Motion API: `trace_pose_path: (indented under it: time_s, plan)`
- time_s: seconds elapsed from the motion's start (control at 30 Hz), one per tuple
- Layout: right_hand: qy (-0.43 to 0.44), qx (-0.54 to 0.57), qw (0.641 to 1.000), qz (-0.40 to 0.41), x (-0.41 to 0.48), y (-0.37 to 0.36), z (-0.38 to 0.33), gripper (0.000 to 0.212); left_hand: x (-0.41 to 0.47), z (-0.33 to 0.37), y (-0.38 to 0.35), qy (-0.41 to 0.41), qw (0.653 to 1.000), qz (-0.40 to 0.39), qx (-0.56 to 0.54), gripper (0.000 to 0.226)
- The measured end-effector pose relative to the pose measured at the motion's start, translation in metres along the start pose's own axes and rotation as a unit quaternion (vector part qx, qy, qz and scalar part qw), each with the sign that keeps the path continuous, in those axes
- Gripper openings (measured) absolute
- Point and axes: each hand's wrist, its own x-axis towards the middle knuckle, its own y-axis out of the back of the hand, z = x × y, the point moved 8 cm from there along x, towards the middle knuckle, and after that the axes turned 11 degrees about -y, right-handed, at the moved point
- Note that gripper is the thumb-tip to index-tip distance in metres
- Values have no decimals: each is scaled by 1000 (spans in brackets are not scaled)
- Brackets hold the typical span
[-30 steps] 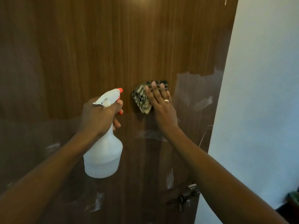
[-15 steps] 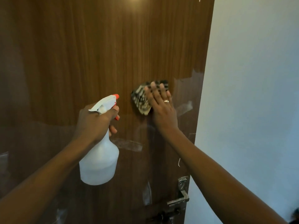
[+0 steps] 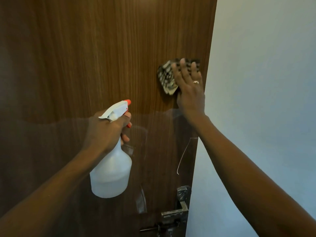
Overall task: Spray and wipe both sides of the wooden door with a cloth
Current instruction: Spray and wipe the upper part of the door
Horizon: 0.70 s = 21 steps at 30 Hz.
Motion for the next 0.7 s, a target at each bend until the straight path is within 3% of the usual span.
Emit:
trace_pose_path:
  time_s: [0.1, 0.27, 0.33, 0.4, 0.47, 0.53, 0.7]
  plan:
    - [38, -20, 999, -23, -31, 1, 29, 57, -5, 2, -9, 0, 1000, 3, 5, 28]
    - [-126, 67, 990, 12, 4, 11, 61, 56, -25, -2, -23, -3, 1000, 8, 12, 20]
    - [-138, 71, 988, 27, 14, 10, 55, 60, -32, -10, -28, 9, 1000, 9, 13, 22]
    - [-53, 49, 997, 29, -1, 4, 35, 57, -39, -20, -34, 25, 1000, 5, 16, 24]
    - [93, 18, 996, 3, -50, -10, 13, 57, -46, -28, -41, 36, 999, -5, 11, 29]
    - [159, -7, 986, -38, -111, -24, 18, 59, -54, -35, -48, 46, 999, -15, 4, 25]
    - [3, 28, 998, -58, -166, -20, 77, 73, -81, -44, -49, 48, 999, 5, 12, 9]
